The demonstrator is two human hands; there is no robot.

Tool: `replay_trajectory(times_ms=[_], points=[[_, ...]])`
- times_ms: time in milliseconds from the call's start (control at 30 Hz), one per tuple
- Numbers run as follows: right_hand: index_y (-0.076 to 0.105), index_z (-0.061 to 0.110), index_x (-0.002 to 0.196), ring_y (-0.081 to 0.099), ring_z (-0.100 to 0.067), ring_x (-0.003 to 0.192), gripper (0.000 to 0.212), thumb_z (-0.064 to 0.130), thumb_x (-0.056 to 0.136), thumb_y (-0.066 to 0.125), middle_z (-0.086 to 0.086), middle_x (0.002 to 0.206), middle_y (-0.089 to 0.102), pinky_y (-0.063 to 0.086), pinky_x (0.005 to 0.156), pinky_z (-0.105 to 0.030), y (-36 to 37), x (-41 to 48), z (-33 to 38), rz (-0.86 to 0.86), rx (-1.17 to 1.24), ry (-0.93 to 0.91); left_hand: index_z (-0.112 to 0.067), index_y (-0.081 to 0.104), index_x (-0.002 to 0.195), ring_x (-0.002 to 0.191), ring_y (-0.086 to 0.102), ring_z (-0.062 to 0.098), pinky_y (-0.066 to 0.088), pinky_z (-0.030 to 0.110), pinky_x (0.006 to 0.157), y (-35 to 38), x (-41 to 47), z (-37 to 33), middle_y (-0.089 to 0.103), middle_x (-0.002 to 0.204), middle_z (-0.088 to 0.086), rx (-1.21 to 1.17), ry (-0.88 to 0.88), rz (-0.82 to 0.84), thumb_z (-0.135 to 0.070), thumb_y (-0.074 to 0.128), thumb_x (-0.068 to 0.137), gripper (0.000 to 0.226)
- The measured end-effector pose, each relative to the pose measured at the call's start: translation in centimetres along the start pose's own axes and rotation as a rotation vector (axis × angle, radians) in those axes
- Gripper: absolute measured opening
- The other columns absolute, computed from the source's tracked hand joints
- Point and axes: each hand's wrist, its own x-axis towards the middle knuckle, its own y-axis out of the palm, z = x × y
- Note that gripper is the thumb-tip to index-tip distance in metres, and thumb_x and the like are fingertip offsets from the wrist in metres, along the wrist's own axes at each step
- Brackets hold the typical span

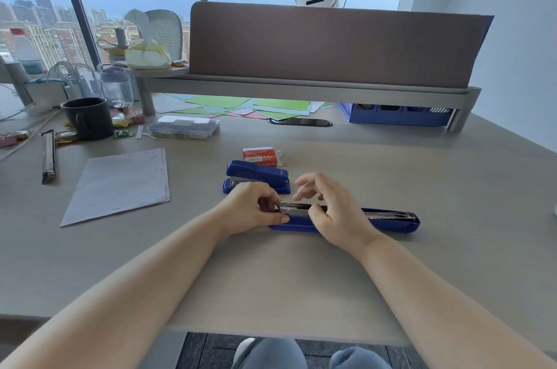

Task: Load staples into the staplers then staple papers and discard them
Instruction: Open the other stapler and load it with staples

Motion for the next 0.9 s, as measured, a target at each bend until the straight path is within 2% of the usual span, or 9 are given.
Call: replay_trajectory(times_ms=[67,167,300,400,533,633,733,833,900], points=[[0.057,0.018,0.096,0.054,-0.010,0.087,0.024,0.002,0.080,0.049,0.005,0.089,0.060,0.043,0.073,-0.015,-0.5,0.2,-0.4,-0.035,-0.070,-0.004,-0.033,0.056,0.070,0.066,0.052,0.009,0.044,0.021,0.063,0.0,0.0,0.0,0.059,0.073,-0.008,0.019,-0.002,-0.002,-0.030,0.077,0.069,0.021],[0.061,0.018,0.083,0.054,-0.013,0.080,0.006,0.018,0.083,0.055,0.005,0.082,0.060,0.050,0.072,-0.032,-1.4,0.2,-1.5,0.001,-0.160,0.064,-0.027,0.056,0.073,0.065,0.050,0.006,0.040,0.014,0.060,0.0,-0.1,-0.2,0.055,0.075,-0.012,0.081,0.016,-0.019,-0.031,0.075,0.071,0.019],[0.061,0.021,0.084,0.055,-0.017,0.078,0.024,0.044,0.080,0.060,0.007,0.081,0.057,0.047,0.072,-0.036,-3.0,-1.0,-2.6,0.124,-0.283,0.197,-0.022,0.059,0.082,0.066,0.051,0.006,0.040,0.014,0.060,-0.1,0.0,-0.1,0.055,0.072,-0.012,0.114,0.010,-0.018,-0.031,0.072,0.074,0.018],[0.060,0.022,0.084,0.057,-0.021,0.082,0.026,0.046,0.075,0.065,0.004,0.084,0.058,0.048,0.075,-0.039,-4.2,-2.1,-3.8,0.135,-0.331,0.256,-0.020,0.060,0.083,0.066,0.051,0.007,0.041,0.018,0.059,-0.1,0.1,0.0,0.057,0.071,-0.009,0.145,0.009,-0.008,-0.030,0.071,0.075,0.017],[0.055,0.023,0.074,0.058,-0.025,0.078,0.033,0.051,0.067,0.071,-0.002,0.081,0.061,0.048,0.072,-0.041,-5.5,-3.1,-5.4,0.085,-0.348,0.350,-0.020,0.059,0.085,0.069,0.053,0.011,0.041,0.019,0.060,-0.1,0.2,0.1,0.058,0.075,-0.006,0.193,0.013,0.003,-0.031,0.069,0.077,0.016],[0.054,0.023,0.067,0.055,-0.024,0.074,0.035,0.049,0.061,0.076,0.003,0.073,0.054,0.046,0.067,-0.038,-6.4,-4.1,-6.2,0.018,-0.345,0.405,-0.023,0.057,0.084,0.065,0.050,0.007,0.035,0.016,0.057,0.0,0.2,-0.2,0.054,0.072,-0.011,0.202,0.014,-0.006,-0.028,0.067,0.079,0.012],[0.051,0.027,0.061,0.055,-0.019,0.067,0.034,0.036,0.055,0.084,0.008,0.067,0.056,0.045,0.065,-0.036,-6.7,-4.8,-6.5,-0.066,-0.140,0.469,-0.028,0.055,0.079,0.063,0.048,0.006,0.032,0.016,0.056,0.1,0.1,-0.5,0.053,0.070,-0.013,0.178,0.015,-0.026,-0.026,0.067,0.079,0.012],[0.057,0.021,0.072,0.055,-0.014,0.065,0.036,0.022,0.054,0.087,0.006,0.070,0.060,0.044,0.064,-0.030,-7.0,-5.0,-6.2,-0.173,0.044,0.486,-0.029,0.055,0.079,0.063,0.048,0.006,0.033,0.016,0.056,0.2,0.1,-0.6,0.053,0.070,-0.012,0.145,0.005,-0.034,-0.025,0.068,0.079,0.014],[0.055,0.022,0.085,0.053,-0.009,0.068,0.047,0.021,0.052,0.088,0.009,0.076,0.054,0.042,0.062,-0.021,-7.1,-5.0,-5.7,-0.239,0.069,0.457,-0.026,0.057,0.082,0.063,0.048,0.007,0.034,0.016,0.057,0.2,0.1,-0.5,0.054,0.071,-0.010,0.140,-0.005,-0.033,-0.025,0.068,0.079,0.012]])
